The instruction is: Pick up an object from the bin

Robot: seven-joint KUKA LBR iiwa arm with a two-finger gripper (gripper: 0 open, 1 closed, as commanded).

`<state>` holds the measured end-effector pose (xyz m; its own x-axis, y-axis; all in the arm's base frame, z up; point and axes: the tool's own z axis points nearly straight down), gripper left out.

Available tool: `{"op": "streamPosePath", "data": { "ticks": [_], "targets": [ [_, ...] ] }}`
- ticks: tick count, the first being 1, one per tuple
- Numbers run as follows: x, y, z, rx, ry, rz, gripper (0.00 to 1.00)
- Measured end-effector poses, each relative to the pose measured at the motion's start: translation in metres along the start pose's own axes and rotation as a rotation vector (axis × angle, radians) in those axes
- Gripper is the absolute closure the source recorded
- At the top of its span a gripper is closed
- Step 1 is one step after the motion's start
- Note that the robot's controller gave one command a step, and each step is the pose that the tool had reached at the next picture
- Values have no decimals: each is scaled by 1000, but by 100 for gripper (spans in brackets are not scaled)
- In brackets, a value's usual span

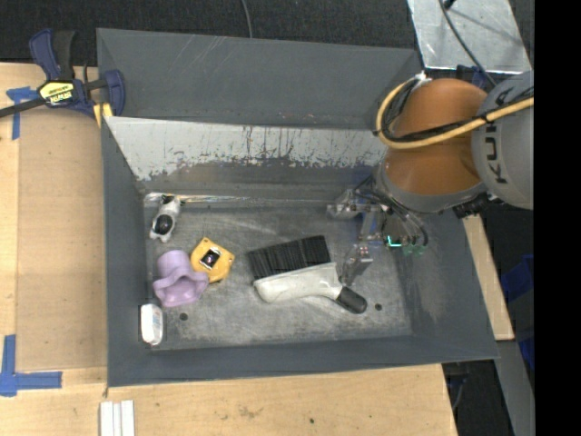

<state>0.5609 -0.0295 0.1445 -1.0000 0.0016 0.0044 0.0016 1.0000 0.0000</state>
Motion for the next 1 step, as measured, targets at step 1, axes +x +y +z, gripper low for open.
{"op": "streamPosePath", "data": {
  "ticks": [1],
  "targets": [
    [-2, 0, -4, 1, -8, -1, 0]
  ]
}}
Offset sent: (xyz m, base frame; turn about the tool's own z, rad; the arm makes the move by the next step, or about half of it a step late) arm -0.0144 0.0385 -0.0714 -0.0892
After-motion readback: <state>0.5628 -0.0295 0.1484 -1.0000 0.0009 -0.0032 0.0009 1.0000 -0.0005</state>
